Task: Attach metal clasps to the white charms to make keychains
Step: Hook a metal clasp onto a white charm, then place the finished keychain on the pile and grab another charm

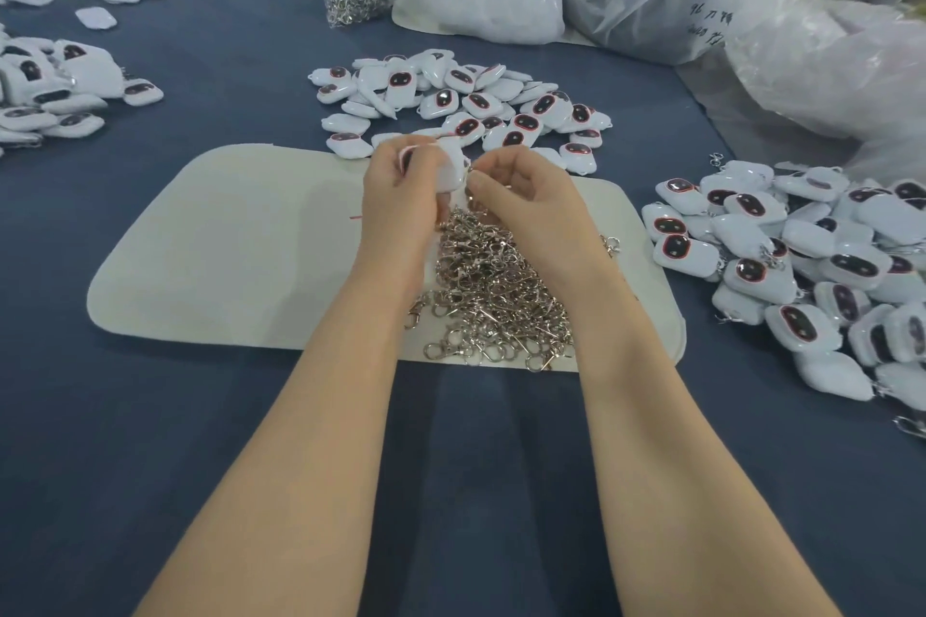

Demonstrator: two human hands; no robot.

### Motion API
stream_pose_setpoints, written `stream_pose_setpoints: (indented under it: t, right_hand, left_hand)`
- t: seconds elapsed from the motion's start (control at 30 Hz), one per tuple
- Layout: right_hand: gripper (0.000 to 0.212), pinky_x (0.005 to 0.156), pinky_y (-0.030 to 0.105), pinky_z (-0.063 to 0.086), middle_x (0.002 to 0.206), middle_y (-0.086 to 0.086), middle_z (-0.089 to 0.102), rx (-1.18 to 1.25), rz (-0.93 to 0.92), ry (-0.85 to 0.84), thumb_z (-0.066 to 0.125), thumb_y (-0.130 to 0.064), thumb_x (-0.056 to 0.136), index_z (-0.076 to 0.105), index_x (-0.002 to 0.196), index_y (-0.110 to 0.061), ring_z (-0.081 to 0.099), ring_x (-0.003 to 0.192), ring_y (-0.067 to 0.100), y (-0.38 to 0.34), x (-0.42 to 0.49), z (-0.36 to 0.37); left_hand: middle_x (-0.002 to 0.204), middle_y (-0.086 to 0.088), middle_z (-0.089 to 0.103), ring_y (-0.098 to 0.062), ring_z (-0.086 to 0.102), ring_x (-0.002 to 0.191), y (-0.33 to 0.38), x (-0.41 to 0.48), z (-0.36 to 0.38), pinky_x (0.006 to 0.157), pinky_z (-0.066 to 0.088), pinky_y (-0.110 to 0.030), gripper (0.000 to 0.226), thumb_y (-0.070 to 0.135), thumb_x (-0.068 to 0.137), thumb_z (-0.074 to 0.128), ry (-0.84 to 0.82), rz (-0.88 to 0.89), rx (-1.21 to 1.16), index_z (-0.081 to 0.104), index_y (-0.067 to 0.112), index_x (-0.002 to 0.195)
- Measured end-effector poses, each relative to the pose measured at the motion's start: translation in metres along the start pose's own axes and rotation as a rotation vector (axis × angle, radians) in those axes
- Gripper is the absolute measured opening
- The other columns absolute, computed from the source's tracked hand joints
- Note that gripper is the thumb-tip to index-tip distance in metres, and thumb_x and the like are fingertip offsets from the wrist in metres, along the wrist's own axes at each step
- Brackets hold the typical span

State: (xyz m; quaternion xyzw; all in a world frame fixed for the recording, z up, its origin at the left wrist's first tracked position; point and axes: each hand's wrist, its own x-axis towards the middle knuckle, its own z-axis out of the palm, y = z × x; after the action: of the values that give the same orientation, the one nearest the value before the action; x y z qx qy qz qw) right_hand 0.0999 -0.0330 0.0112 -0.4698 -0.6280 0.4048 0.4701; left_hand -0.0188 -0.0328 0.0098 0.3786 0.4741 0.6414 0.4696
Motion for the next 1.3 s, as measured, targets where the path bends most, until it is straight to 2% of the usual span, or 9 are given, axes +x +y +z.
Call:
stream_pose_setpoints:
  t: [0.17, 0.33, 0.53, 0.7, 0.87, 1.0, 1.1, 1.2, 1.3]
  right_hand:
    - [0.007, 0.081, 0.023, 0.052, 0.085, -0.010, 0.063, -0.050, -0.055, 0.005, 0.061, -0.011, 0.091, 0.060, 0.090, -0.018, 0.059, 0.079, 0.004, 0.000, -0.001, 0.004]
    - [0.011, 0.086, 0.030, 0.053, 0.083, -0.008, 0.064, -0.066, -0.076, -0.006, 0.061, -0.011, 0.091, 0.060, 0.086, -0.020, 0.060, 0.080, 0.005, -0.002, -0.001, 0.006]
    - [0.016, 0.083, 0.038, 0.051, 0.083, -0.005, 0.062, -0.169, -0.037, 0.000, 0.054, -0.016, 0.096, 0.053, 0.083, -0.025, 0.058, 0.079, 0.013, -0.005, -0.001, 0.015]
    - [0.011, 0.053, 0.016, 0.041, 0.074, -0.004, 0.063, -0.222, 0.008, -0.023, 0.051, -0.020, 0.097, 0.055, 0.087, -0.018, 0.053, 0.059, 0.004, -0.006, -0.002, 0.009]
    - [0.013, 0.059, 0.017, 0.044, 0.071, 0.000, 0.065, -0.194, 0.084, -0.056, 0.051, -0.018, 0.098, 0.058, 0.089, -0.012, 0.055, 0.058, 0.003, -0.004, -0.002, 0.006]
    - [0.008, 0.080, 0.033, 0.053, 0.084, -0.002, 0.065, -0.091, 0.086, 0.022, 0.055, -0.019, 0.095, 0.061, 0.092, -0.016, 0.059, 0.078, 0.012, -0.002, -0.001, 0.009]
    - [0.014, 0.069, 0.019, 0.047, 0.091, -0.003, 0.068, -0.184, 0.034, 0.048, 0.058, -0.030, 0.093, 0.067, 0.097, -0.020, 0.057, 0.073, 0.007, -0.004, -0.001, 0.008]
    - [0.018, 0.051, 0.014, 0.036, 0.063, -0.011, 0.060, -0.299, 0.095, 0.006, 0.063, -0.037, 0.089, 0.067, 0.082, -0.021, 0.045, 0.050, -0.001, -0.005, -0.002, -0.003]
    - [0.024, 0.053, 0.018, 0.036, 0.054, -0.010, 0.050, -0.070, 0.184, 0.035, 0.060, -0.030, 0.092, 0.058, 0.076, -0.013, 0.040, 0.047, 0.005, -0.005, -0.003, -0.007]
  left_hand:
    - [0.052, 0.002, 0.050, -0.004, 0.038, 0.039, 0.004, 0.002, -0.003, 0.038, 0.034, -0.015, 0.008, 0.010, 0.092, 0.046, -0.081, -0.447, -0.442, 0.051, 0.007, 0.086]
    - [0.050, 0.003, 0.048, -0.003, 0.034, 0.038, 0.005, 0.003, -0.007, 0.036, 0.032, -0.014, 0.009, 0.010, 0.091, 0.043, -0.120, -0.510, -0.505, 0.049, 0.005, 0.088]
    - [0.050, 0.002, 0.046, -0.004, 0.035, 0.037, 0.004, 0.003, -0.005, 0.038, 0.031, -0.015, 0.015, 0.008, 0.088, 0.045, -0.047, -0.441, -0.389, 0.050, 0.009, 0.074]
    - [0.067, 0.000, 0.049, -0.010, 0.041, 0.049, 0.001, 0.002, -0.001, 0.049, 0.038, -0.022, 0.010, 0.012, 0.089, 0.048, 0.082, -0.115, 0.043, 0.051, 0.017, 0.081]
    - [0.074, 0.010, 0.053, 0.005, 0.047, 0.056, 0.000, -0.003, 0.000, 0.055, 0.039, -0.012, 0.013, 0.011, 0.085, 0.049, 0.051, 0.184, 0.266, 0.051, 0.023, 0.082]
    - [0.069, 0.012, 0.052, 0.006, 0.045, 0.052, -0.002, -0.001, -0.001, 0.050, 0.036, -0.008, 0.014, 0.013, 0.084, 0.049, 0.057, 0.194, 0.262, 0.051, 0.026, 0.080]
    - [0.059, 0.015, 0.048, 0.003, 0.042, 0.048, -0.004, 0.000, 0.000, 0.054, 0.036, -0.017, 0.014, 0.021, 0.089, 0.049, -0.011, 0.149, 0.288, 0.052, 0.029, 0.078]
    - [0.065, 0.014, 0.050, 0.004, 0.044, 0.054, -0.007, -0.003, 0.004, 0.060, 0.036, -0.023, 0.015, 0.028, 0.095, 0.045, -0.037, 0.147, 0.325, 0.052, 0.031, 0.081]
    - [0.079, 0.013, 0.057, -0.002, 0.052, 0.063, -0.004, -0.004, 0.007, 0.063, 0.041, -0.024, 0.013, 0.035, 0.098, 0.041, -0.028, 0.096, 0.220, 0.049, 0.032, 0.088]
